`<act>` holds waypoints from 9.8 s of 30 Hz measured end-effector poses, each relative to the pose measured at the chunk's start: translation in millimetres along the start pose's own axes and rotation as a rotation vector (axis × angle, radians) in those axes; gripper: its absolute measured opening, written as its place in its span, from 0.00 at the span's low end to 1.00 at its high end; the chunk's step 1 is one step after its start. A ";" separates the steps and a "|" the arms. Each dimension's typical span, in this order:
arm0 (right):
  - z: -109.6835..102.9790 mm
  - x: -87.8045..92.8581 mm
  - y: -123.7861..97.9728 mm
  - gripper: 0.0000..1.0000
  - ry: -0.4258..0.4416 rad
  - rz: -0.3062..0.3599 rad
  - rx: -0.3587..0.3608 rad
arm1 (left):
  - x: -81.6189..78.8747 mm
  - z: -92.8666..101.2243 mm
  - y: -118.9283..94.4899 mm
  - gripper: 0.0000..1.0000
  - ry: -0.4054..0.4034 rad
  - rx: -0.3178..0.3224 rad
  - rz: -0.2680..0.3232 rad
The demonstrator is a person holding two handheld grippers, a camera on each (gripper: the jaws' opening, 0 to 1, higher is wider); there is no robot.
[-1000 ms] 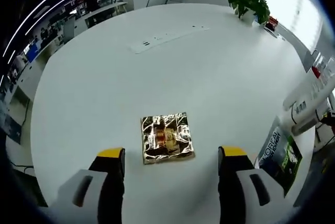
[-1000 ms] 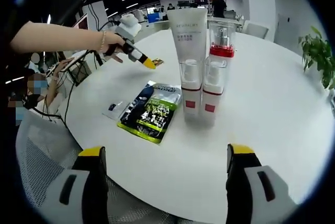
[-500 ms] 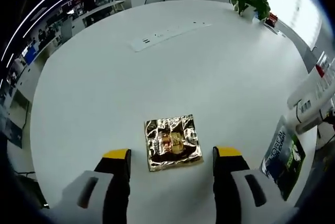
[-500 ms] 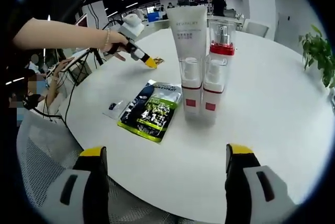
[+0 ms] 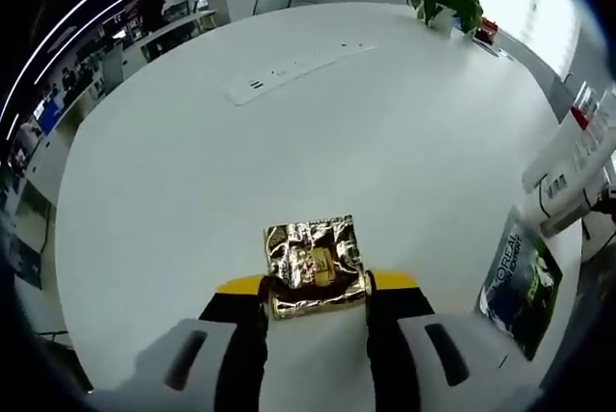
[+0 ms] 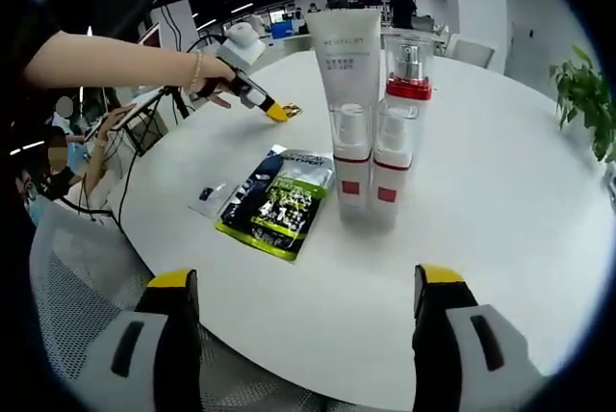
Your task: Arrange the skincare products in the storage area until every visible bottle or jar stands upright without overlapping.
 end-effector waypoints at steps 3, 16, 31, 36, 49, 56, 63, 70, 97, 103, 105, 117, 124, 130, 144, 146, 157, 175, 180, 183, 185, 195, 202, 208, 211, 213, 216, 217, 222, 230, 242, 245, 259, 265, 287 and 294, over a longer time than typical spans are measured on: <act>-0.6 -0.7 -0.9 0.92 -0.004 -0.001 0.000 | -0.6 0.7 0.6 0.37 0.013 0.005 -0.003; -2.2 -4.6 -3.1 0.91 0.004 0.020 -0.012 | 1.9 28.7 -19.4 0.37 0.163 0.029 -0.006; -5.1 -10.1 -4.3 0.83 0.024 0.057 -0.044 | -11.2 71.9 -65.5 0.18 0.294 0.066 0.081; -6.1 -10.0 -3.6 0.83 0.015 0.061 -0.047 | -4.6 78.1 -63.2 0.22 0.293 0.070 0.060; -5.8 -8.6 -2.4 0.84 0.022 0.053 -0.049 | 1.7 58.4 -50.8 0.36 0.289 0.075 0.024; -6.0 -7.3 -2.1 0.84 0.022 0.043 -0.049 | 6.1 53.9 -42.9 0.41 0.283 0.085 0.009; -5.7 -6.4 -1.9 0.84 0.024 0.038 -0.046 | 7.4 62.6 -40.2 0.45 0.291 0.093 -0.008; -5.2 -5.5 -0.9 0.84 0.030 0.034 -0.046 | 8.8 52.9 -28.1 0.50 0.295 0.093 -0.035; -5.0 -4.3 -2.1 0.84 0.032 0.022 -0.046 | 12.2 44.6 -7.3 0.45 0.303 0.152 -0.144; -4.3 -4.2 -1.5 0.84 0.034 0.024 -0.044 | 11.6 44.3 -7.1 0.42 0.315 0.164 -0.149; -4.3 -3.8 -1.4 0.83 0.032 0.022 -0.042 | 11.8 49.7 -10.2 0.41 0.317 0.164 -0.150; -4.5 -4.8 -2.4 0.84 0.033 0.025 -0.042 | 9.9 40.1 -14.1 0.50 0.312 0.140 -0.145; -4.6 -4.6 -1.6 0.84 0.036 0.023 -0.043 | 6.9 24.9 -10.3 0.58 0.073 0.067 -0.132; -4.9 -5.0 -2.0 0.84 0.036 0.022 -0.044 | 7.0 41.1 -19.7 0.62 -0.187 0.005 -0.081; -4.0 -4.4 -1.4 0.84 0.043 0.024 -0.043 | 5.7 40.1 -9.1 0.66 -0.400 -0.184 0.034; -4.0 -4.4 -1.1 0.84 0.045 0.025 -0.044 | 6.1 44.5 -14.1 0.63 -0.439 -0.228 0.057; -3.1 -4.3 -0.6 0.84 0.053 0.026 -0.041 | 15.2 47.1 -17.9 0.53 -0.493 -0.332 0.084; -4.6 -5.2 -1.3 0.83 0.043 0.024 -0.044 | 18.6 33.0 -18.2 0.34 -0.434 -0.326 0.117; -6.0 -5.9 -0.9 0.84 0.037 0.028 -0.047 | 16.5 29.9 -20.8 0.34 -0.397 -0.321 0.140; -6.5 -6.6 -1.2 0.84 0.033 0.032 -0.049 | 14.2 38.6 -32.1 0.34 -0.388 -0.313 0.168; -6.6 -6.9 -1.3 0.84 0.030 0.034 -0.051 | 12.2 33.1 -30.7 0.34 -0.377 -0.308 0.184; -8.6 -10.6 -1.5 0.83 0.012 0.053 -0.057 | 5.3 53.2 -56.4 0.33 -0.289 -0.277 0.269; -8.8 -16.0 -5.3 0.82 0.016 0.090 -0.066 | 8.2 72.7 -72.3 0.33 -0.271 -0.255 0.301; -13.2 -28.2 -15.1 0.79 0.024 0.120 -0.082 | 5.7 89.9 -94.9 0.33 -0.212 -0.234 0.336; -16.3 -40.0 -19.4 0.78 0.023 0.154 -0.101 | 0.8 105.0 -107.6 0.33 -0.165 -0.221 0.353; -18.7 -48.9 -22.2 0.76 0.032 0.181 -0.112 | 1.4 108.9 -112.8 0.33 -0.151 -0.216 0.363; -23.3 -64.1 -26.4 0.73 0.061 0.236 -0.143 | 3.3 120.6 -122.4 0.33 -0.127 -0.198 0.380; -24.8 -67.6 -27.6 0.73 0.069 0.248 -0.154 | 3.1 126.2 -126.1 0.33 -0.119 -0.190 0.385; -35.5 -83.7 -30.7 0.61 0.098 0.316 -0.227 | 6.6 147.6 -138.2 0.33 -0.038 -0.161 0.408; -50.9 -107.0 -28.5 0.43 0.135 0.363 -0.302 | 21.0 169.8 -153.0 0.33 -0.010 -0.143 0.417; -73.0 -139.5 -10.3 0.22 0.138 0.398 -0.321 | 33.1 200.0 -178.6 0.34 0.070 -0.161 0.434; -76.1 -142.5 -7.2 0.20 0.156 0.393 -0.324 | 35.8 208.8 -180.8 0.34 0.094 -0.164 0.432; -79.7 -134.1 -0.6 0.07 0.178 0.347 -0.362 | 32.7 227.9 -179.8 0.34 0.140 -0.153 0.437; -81.4 -132.7 -2.2 0.01 0.177 0.340 -0.366 | 33.4 230.2 -178.5 0.34 0.165 -0.155 0.427; -89.1 -141.7 -37.2 0.01 0.112 0.374 -0.431 | 41.7 219.8 -201.7 0.32 0.082 0.250 0.527; -96.6 -154.4 -46.9 0.01 0.104 0.395 -0.447 | 42.0 215.0 -204.7 0.22 -0.018 0.352 0.574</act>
Point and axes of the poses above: the point that each gripper's makers call its tool centre point, and the gripper's own axes: y roughly forward along the fingers, z roughly to its right, x roughly out of its underside, the point moved 3 cm from there along -y, roughly backward along the fingers, and after that the axes turned 6 degrees about x, right-handed, at the moved point
